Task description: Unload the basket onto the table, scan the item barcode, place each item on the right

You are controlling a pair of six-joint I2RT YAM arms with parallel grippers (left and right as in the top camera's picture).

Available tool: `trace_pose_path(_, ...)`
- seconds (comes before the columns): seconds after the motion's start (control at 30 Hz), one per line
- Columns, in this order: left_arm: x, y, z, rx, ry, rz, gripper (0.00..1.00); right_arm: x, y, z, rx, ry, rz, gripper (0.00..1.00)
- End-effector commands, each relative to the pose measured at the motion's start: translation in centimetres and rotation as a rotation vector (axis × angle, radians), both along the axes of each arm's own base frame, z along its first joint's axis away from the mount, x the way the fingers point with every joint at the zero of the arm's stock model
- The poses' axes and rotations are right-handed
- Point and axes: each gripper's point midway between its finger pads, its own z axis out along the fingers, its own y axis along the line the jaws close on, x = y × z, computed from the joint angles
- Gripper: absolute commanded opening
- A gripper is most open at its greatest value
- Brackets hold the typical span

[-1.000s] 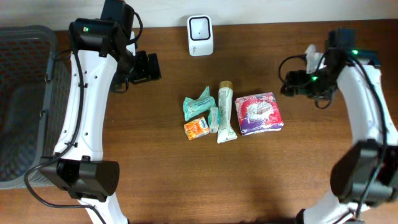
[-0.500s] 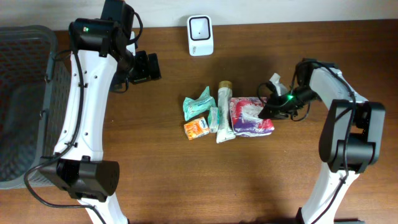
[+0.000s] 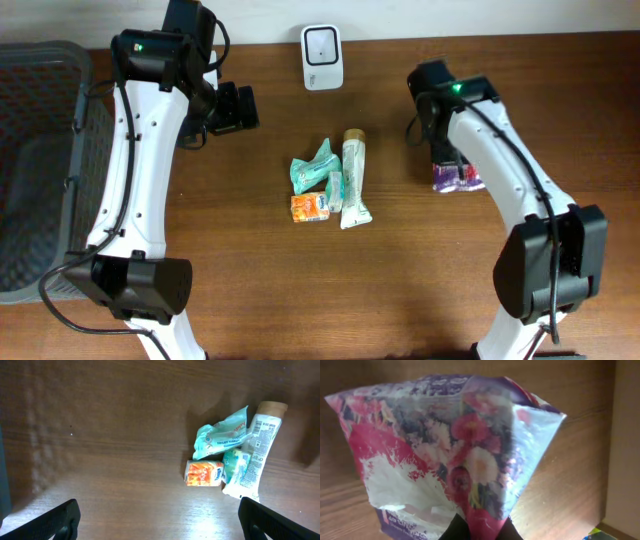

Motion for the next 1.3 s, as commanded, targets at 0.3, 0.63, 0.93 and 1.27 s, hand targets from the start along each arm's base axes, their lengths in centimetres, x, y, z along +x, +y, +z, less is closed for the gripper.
trace_pose_path(0.3, 0.0, 0.1, 0.2, 0.002, -0.006, 0.004, 0.99, 0.5, 18.1, -0.4, 0.455, -0.031, 0.349, 0.79)
trace_pose_path(0.63, 0.0, 0.1, 0.2, 0.002, -0.006, 0.004, 0.99, 2.2, -1.4, 6.5, 0.415, -0.091, -0.077, 0.67)
trace_pose_path(0.93, 0.0, 0.1, 0.2, 0.002, -0.006, 0.004, 0.99, -6.4, -12.4, -6.3, 1.070, -0.098, -0.301, 0.86)
trace_pose_path(1.27, 0.0, 0.0, 0.2, 0.002, -0.007, 0.002, 0.99, -4.1, -4.1, -8.4, 1.242, -0.110, -0.094, 0.04)
